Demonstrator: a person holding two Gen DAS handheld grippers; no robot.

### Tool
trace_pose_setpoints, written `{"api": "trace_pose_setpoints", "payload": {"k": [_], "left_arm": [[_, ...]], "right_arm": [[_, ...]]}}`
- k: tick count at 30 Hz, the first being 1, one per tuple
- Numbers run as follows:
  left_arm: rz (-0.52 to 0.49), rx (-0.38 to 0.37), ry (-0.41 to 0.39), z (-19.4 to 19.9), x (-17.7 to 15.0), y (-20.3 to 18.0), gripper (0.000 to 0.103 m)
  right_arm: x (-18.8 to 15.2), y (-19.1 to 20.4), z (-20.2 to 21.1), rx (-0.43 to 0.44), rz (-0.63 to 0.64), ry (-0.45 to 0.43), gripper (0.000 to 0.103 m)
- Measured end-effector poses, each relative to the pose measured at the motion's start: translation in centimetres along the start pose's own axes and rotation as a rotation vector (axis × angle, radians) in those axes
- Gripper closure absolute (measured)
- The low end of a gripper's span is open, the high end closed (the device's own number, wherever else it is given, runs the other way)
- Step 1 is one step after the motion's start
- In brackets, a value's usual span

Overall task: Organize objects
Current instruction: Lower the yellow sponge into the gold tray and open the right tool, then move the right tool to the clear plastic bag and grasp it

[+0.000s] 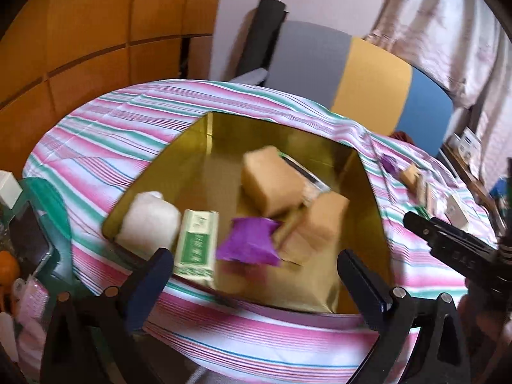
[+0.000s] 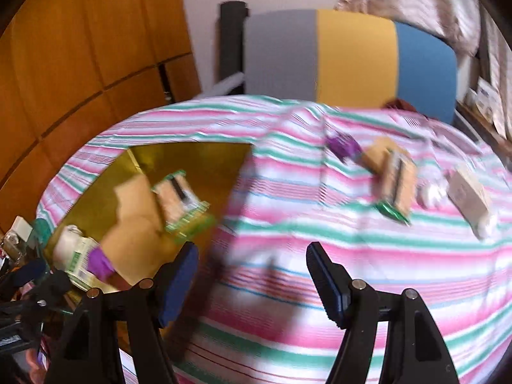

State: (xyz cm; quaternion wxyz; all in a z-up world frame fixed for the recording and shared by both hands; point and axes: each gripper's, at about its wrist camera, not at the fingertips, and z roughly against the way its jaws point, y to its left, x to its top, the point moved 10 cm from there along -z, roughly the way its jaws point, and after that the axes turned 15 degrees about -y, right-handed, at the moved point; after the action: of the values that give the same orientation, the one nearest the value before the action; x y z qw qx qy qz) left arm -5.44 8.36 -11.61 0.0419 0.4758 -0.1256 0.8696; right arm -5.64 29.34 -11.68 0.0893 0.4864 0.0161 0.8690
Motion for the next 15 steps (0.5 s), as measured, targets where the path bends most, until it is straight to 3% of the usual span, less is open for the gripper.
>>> {"api": "trace_pose_setpoints", "payload": {"k": [15], "left_arm": [[-0.115, -0.167, 0.072, 1.5, -3.6, -8.3, 0.0]], "right_arm": [[-5.0, -11.8, 1.8, -0.175, -0.155, 0.036, 0.032]]}}
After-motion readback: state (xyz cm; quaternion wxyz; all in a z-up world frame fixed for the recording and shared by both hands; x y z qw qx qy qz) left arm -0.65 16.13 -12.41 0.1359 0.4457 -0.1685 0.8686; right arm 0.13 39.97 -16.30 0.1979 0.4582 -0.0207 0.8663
